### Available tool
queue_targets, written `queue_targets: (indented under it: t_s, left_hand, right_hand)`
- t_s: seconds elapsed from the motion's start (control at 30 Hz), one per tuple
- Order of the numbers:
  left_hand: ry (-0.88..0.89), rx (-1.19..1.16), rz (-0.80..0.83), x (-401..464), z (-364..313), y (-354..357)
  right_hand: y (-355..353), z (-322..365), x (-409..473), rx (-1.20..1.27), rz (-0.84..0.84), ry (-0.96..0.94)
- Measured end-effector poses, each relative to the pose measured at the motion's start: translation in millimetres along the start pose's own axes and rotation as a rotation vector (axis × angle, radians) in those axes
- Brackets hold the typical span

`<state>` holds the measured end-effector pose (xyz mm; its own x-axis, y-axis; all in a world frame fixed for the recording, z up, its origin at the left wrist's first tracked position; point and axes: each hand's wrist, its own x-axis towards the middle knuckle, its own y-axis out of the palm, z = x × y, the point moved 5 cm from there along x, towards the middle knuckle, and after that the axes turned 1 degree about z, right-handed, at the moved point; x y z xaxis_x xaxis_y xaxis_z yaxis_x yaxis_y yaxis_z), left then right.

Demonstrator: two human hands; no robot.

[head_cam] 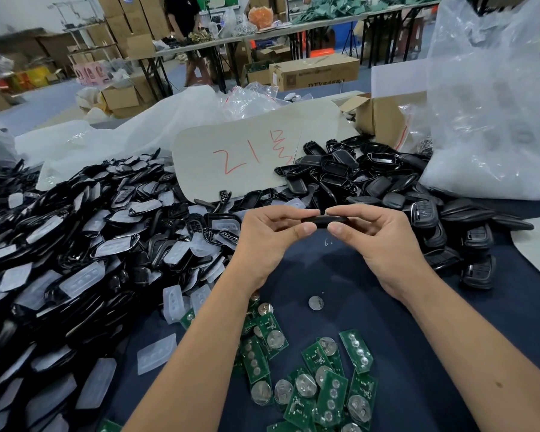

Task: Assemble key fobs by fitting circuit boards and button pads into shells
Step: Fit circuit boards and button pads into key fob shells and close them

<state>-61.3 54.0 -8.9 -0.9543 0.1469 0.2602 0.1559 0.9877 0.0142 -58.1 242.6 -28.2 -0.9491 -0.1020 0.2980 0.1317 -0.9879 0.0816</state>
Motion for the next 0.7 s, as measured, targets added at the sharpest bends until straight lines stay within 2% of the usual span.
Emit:
queue_targets:
  t_s: [0.47,0.63,0.7]
  left_hand:
    - [0.005,0.023,0.014,1.2,-1.8,2.1]
    - [0.075,0.344,-0.005,0.1,-1.9,4.1]
    - [0.179,0.502,-0.020,0.0,-6.3,6.4]
  right_hand:
    - [0.6,7.0,0.7,-0.035,-0.025,-0.042]
    - [5.9,16.1,-1.6,-0.338,-0.042,-0.205]
    - [8.8,17.3,-2.3,-0.376,-0.039,-0.216]
